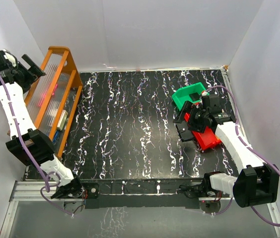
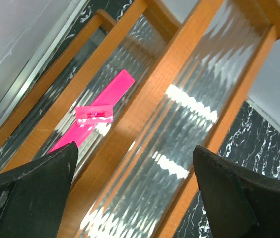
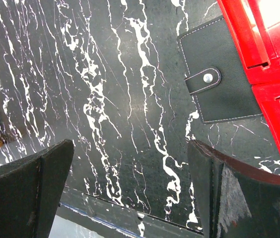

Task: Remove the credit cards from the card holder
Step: Move the storage box to the center of the board.

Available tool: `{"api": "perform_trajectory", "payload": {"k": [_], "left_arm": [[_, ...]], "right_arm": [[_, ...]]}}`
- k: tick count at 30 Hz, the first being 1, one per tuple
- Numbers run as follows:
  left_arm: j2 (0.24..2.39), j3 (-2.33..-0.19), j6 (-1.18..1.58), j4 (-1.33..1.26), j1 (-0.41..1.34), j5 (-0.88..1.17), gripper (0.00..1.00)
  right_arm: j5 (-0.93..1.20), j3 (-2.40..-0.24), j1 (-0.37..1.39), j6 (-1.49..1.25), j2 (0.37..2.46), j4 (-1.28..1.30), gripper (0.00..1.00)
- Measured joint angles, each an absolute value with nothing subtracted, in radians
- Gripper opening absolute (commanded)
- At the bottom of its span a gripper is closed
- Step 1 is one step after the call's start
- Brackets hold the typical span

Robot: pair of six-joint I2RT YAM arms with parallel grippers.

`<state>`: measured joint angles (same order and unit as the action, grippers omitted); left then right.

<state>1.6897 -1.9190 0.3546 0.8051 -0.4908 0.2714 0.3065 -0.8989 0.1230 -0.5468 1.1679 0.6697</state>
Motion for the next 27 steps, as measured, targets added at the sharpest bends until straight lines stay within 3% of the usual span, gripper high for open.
{"api": "perform_trajectory", "payload": {"k": [5, 15, 22, 27], "left_arm": [[1.725, -2.030, 0.374, 0.781, -0.474, 0.292, 0.99], [1.624, -1.981, 0.499, 0.515, -0.425, 0.490, 0.99], [1.581, -1.819, 0.449, 0.420, -0.105, 0.563, 0.99], [1.557, -1.611, 0.384, 0.412, 0.144, 0.549, 0.99]], "right_arm": [[0.315, -0.899, 0.123, -0.544, 1.170, 0.670, 0.98], [0.321, -0.899, 0.123, -0.531, 1.173, 0.670, 0.98], [0.287, -0.902, 0.123, -0.522, 1.149, 0.659, 0.98], [0.125, -0.984, 0.123, -0.499, 1.120, 0.660, 0.98]]}}
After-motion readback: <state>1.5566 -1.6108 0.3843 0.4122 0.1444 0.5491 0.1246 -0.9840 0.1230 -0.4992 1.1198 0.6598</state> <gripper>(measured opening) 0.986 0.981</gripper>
